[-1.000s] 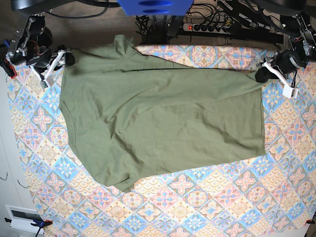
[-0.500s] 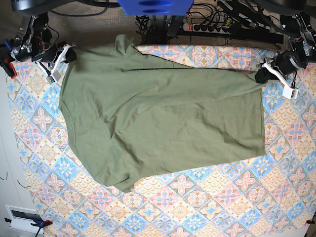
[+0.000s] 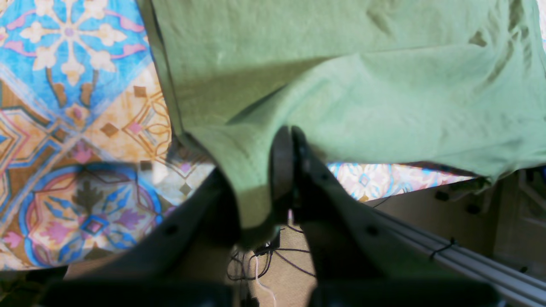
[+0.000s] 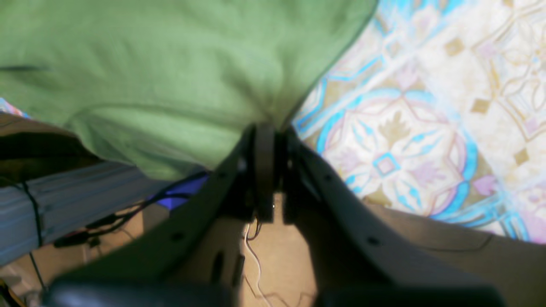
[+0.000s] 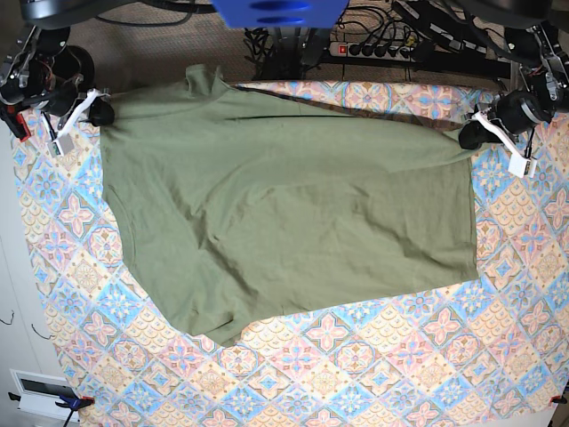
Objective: Layout the t-shirt on the table in an organized manner, then fold the t-shirt properly
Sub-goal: 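Lift the shoulder edge of the shirt with both grippers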
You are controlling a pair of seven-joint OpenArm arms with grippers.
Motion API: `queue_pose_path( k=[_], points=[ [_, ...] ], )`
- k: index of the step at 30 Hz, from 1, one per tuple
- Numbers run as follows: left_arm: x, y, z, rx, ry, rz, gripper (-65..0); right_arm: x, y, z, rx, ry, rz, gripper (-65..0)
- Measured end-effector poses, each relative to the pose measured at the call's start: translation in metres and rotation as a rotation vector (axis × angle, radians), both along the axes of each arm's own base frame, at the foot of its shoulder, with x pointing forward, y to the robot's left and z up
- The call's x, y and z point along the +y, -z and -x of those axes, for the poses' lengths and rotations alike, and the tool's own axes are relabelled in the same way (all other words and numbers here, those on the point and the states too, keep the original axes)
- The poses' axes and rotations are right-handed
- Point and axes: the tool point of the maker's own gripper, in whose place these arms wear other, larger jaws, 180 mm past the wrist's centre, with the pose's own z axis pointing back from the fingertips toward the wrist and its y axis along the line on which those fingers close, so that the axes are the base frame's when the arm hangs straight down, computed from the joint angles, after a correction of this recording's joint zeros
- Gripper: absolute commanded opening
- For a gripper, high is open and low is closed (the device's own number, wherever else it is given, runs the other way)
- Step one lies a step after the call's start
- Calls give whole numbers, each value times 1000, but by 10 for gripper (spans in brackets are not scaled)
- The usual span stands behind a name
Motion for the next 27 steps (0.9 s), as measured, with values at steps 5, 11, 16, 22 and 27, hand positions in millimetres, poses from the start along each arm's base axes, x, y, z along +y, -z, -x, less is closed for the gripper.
queue_pose_path(
  k=[5, 11, 16, 22, 27],
  points=[
    [-15, -13, -7, -54, 14, 101, -650, 1, -16, -35, -94, 1, -3, -639],
    [-26, -19, 0, -71, 21, 184, -650, -1, -24, -53, -133, 3, 0, -639],
    [-43, -29, 25, -45, 100, 140, -650, -2, -32, -71, -179, 16, -19, -639],
    [-50, -39, 28, -68, 107, 195, -650, -4, -23, -66, -145, 29, -28, -639],
    [-13, -41, 15, -114, -19, 194, -650, -5, -25, -68, -155, 31, -29, -639]
  ],
)
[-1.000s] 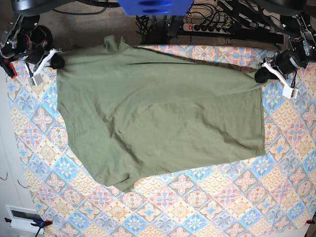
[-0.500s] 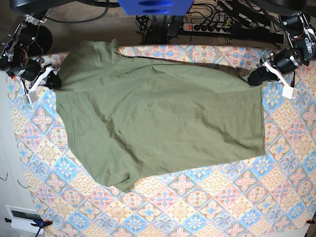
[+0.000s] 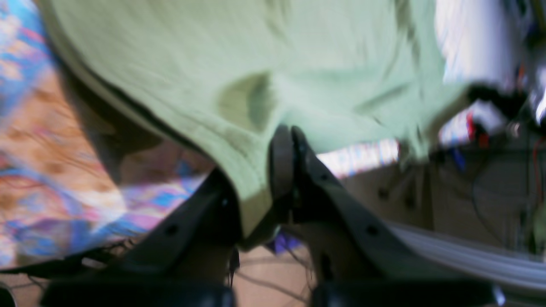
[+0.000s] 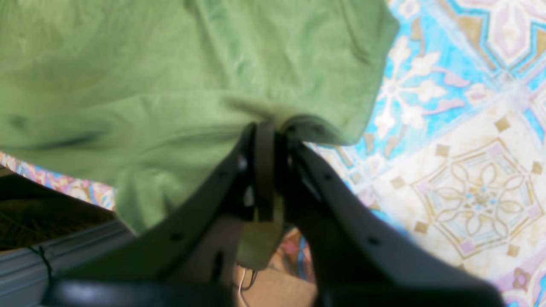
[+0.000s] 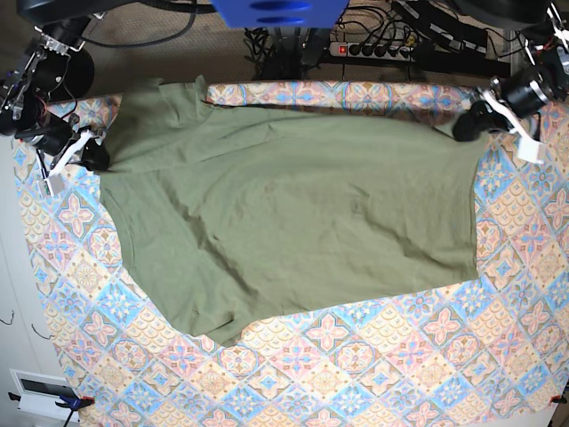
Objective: Layout the t-shirt on the table in an organized manner, then fold the t-shirt properly
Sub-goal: 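Lift the shoulder edge of the shirt with both grippers, then fold the shoulder edge over toward the hem with both grippers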
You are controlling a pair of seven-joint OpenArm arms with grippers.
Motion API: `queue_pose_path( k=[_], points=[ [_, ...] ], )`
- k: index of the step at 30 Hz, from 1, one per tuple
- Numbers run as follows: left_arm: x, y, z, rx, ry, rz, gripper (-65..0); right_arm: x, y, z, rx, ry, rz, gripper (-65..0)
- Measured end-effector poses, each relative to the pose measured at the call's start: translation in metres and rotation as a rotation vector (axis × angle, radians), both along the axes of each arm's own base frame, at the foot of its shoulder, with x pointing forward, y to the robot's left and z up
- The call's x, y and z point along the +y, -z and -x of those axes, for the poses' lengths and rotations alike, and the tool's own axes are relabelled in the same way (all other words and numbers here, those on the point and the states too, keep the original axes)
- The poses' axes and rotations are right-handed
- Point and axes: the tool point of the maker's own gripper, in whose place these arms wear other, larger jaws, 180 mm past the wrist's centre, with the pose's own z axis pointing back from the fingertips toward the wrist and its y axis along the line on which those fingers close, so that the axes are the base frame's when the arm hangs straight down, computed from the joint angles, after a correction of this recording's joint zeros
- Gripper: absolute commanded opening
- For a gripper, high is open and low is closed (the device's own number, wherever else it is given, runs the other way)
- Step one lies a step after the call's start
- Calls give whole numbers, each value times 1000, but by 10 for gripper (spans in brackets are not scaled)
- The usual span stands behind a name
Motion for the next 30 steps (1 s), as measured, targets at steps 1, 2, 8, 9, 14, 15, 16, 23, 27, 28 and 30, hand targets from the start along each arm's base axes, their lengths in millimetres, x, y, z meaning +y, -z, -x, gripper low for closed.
queue_pose_path(
  k=[1, 2, 8, 9, 14, 15, 16, 23, 27, 28, 30],
  points=[
    [8, 3, -5, 2, -34, 9, -650, 0, 0, 0, 1, 0, 0, -639],
    [16, 6, -11, -3, -63, 22, -650, 1, 0, 0, -2, 0, -3, -639],
    [50, 37, -20, 46, -223, 150, -650, -2, -7, -21, -41, 16, -8, -639],
    [52, 43, -19, 64, -233, 157, -650, -4, -6, -22, -35, 17, 1, -639],
    [45, 50, -30, 53, -252, 166, -650, -7, -11, -32, -50, 19, 22, -639],
    [44, 52, -31, 56, -254, 161, -650, -7, -13, -36, -59, 19, 22, -639],
    [42, 52, -34, 47, -261, 170, -650, -8, -16, -40, -69, 22, 20, -639],
    [29, 55, -56, 20, -276, 178, -650, -12, -6, -55, -55, 65, -53, -639],
    [17, 58, -66, 14, -263, 188, -650, -11, -10, -67, -69, 70, -71, -639],
    [10, 60, -66, 26, -239, 187, -650, -11, -14, -70, -89, 72, -76, -639],
    [-3, 67, -59, 58, -197, 182, -650, -18, -22, -71, -121, 104, -91, -639]
  ],
)
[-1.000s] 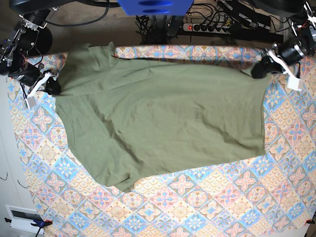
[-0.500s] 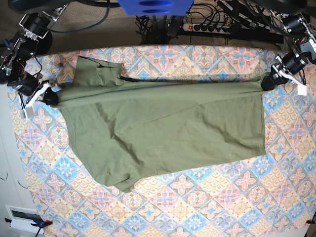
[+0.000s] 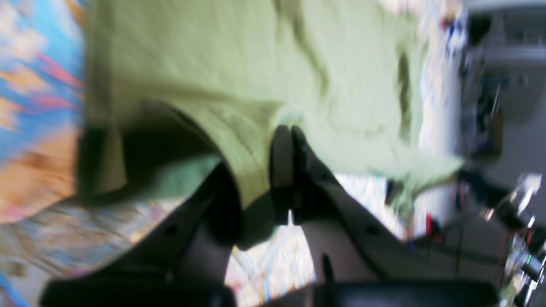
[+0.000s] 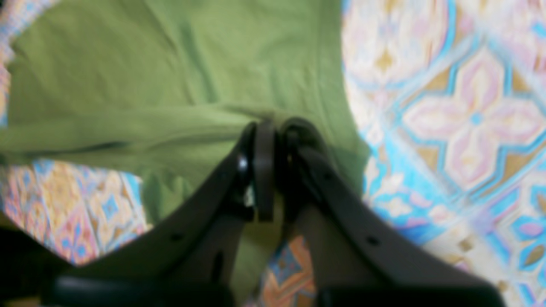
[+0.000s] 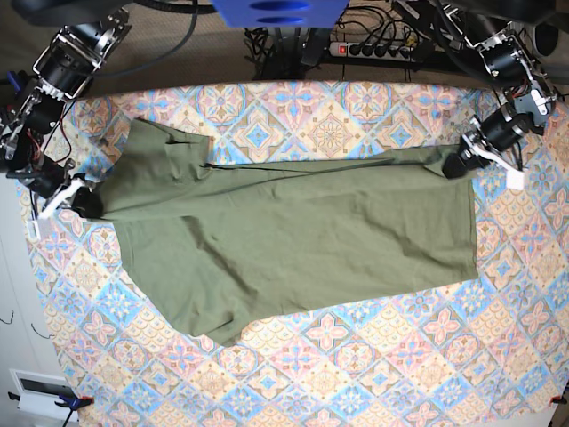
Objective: Layout the t-shirt on the table in an organized manner, then fold the t-shirt properly
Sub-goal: 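Fold the shoulder edge over toward the hem with both grippers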
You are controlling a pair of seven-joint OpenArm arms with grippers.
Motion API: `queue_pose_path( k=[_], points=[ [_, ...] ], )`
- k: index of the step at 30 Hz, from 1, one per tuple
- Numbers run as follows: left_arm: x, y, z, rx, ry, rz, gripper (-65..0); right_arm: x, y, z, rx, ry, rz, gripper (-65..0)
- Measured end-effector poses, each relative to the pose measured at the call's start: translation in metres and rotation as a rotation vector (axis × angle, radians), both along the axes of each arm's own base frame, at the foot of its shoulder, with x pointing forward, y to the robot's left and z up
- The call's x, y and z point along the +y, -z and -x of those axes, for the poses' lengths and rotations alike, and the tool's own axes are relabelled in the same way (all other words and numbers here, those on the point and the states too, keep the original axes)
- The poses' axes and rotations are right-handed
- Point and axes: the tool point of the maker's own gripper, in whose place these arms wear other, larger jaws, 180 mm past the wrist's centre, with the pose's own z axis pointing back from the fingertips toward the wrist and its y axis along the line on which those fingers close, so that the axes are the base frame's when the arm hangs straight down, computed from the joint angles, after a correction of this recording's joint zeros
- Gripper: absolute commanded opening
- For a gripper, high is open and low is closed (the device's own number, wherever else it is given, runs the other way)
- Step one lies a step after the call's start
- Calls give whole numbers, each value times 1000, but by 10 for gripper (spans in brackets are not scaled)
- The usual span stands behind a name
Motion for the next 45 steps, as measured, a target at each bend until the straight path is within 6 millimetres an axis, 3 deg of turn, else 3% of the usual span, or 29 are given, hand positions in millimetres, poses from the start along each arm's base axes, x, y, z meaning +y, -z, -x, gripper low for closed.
queue_pose_path(
  k=[2, 5, 7, 11, 16, 19, 22, 28, 33, 38, 41, 45],
  points=[
    [-13, -1, 13, 23, 71, -50, -650, -19, 2, 13, 22, 55, 13, -638],
    [-35, -22, 28, -4, 238, -159, -650, -48, 0, 38, 51, 127, 59, -637],
    [-46, -36, 29, -43, 296, -198, -650, -58, -10, 42, 30, 144, 94, -637],
    [-39, -38, 35, -27, 320, -247, -650, -48, -29, 35, -58, 117, 65, -637],
    [-35, -36, 31, -25, 306, -229, -650, -50, -25, 39, -30, 116, 79, -637],
    [-29, -24, 21, -3, 267, -190, -650, -51, -22, 38, -23, 120, 72, -637],
    [-19, -7, 15, 35, 216, -125, -650, -48, -4, 42, 57, 101, 107, -637],
    [-21, 25, 27, 133, 166, -37, -650, -33, -21, -1, -5, 42, 138, -637],
    [-32, 22, 15, 92, 147, 0, -650, -25, 7, -1, 95, 7, 150, -637],
    [-37, 31, 18, 123, 148, -19, -650, -11, 3, -32, 34, -20, 109, -637],
    [-36, 34, 14, 129, 144, -45, -650, -1, 11, -34, 41, -38, 82, -636],
    [-32, 39, 13, 152, 150, -91, -650, -2, 19, -29, 66, -37, 95, -619]
  ],
)
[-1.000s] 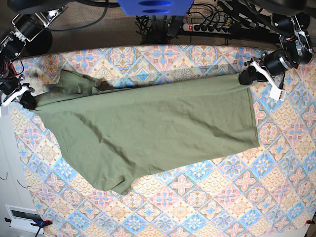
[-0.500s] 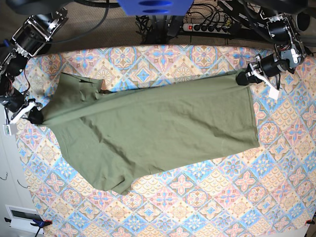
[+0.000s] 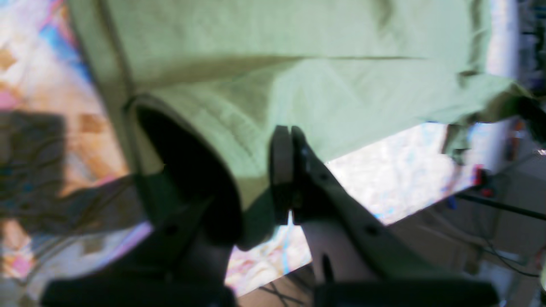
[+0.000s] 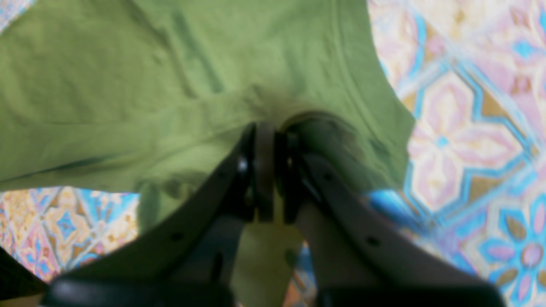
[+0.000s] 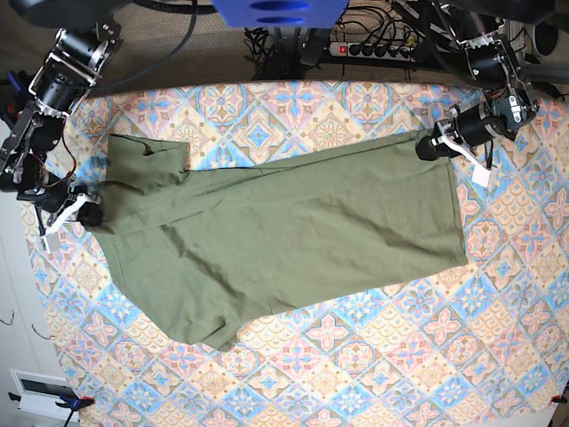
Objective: Layout the t-shirt on the table in an organized manner, then fold the t-shirt properly
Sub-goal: 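Fold the shoulder edge over toward the hem with both grippers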
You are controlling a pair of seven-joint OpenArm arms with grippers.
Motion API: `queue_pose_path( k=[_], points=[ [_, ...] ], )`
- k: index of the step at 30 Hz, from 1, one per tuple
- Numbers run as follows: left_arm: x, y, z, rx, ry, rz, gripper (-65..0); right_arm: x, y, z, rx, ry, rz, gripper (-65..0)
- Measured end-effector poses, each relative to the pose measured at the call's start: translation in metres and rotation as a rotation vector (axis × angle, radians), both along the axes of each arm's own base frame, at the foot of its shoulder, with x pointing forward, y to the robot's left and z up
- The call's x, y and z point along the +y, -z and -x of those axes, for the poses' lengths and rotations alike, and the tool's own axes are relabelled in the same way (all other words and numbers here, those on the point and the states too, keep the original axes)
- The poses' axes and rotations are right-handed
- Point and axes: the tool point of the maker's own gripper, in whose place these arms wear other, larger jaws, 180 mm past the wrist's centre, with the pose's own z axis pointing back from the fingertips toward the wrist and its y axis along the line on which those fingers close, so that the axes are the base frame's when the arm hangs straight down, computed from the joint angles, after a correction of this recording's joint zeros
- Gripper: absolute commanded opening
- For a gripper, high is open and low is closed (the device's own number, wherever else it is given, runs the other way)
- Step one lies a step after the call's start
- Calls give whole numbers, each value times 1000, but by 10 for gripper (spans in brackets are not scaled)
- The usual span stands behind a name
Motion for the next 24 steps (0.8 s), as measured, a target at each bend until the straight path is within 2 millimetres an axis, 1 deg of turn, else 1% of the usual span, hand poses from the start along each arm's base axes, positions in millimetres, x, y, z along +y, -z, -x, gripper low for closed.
queue_pose_path(
  k=[2, 5, 6, 8, 10, 11, 13, 15, 17, 20, 24],
  points=[
    [1, -1, -2, -3, 0, -4, -576, 3, -4, -5, -23, -6, -3, -567],
    [2, -1, -2, -2, -4, -7, -426, 6, -7, -7, -33, -13, -4, -458],
    [3, -1, -1, 0, -3, -10, -383, 5, -6, -5, -30, -12, -3, -432],
    [5, 0, 0, 3, -1, -15, -312, 2, 1, 6, -7, -11, 1, -391],
    [6, -1, 0, 2, 1, -18, -269, 1, 8, 25, 29, -28, 41, -374],
    [7, -2, -1, -3, 0, -20, -264, 0, 12, 37, 53, -41, 72, -371],
    [6, -4, -2, -11, 1, -8, -267, 0, 10, 51, 62, -70, 123, -371],
    [4, -7, -1, -21, -2, 15, -266, 3, 6, 56, 47, -85, 136, -371],
    [3, -9, 4, -21, 2, 39, -266, 4, 6, 60, 46, -88, 133, -371],
    [12, -11, 5, -17, 3, 18, -266, 3, 17, 69, 82, -82, 129, -371],
    [12, -12, 3, -26, 1, 23, -266, -1, 35, 76, 129, -47, 77, -371]
  ],
)
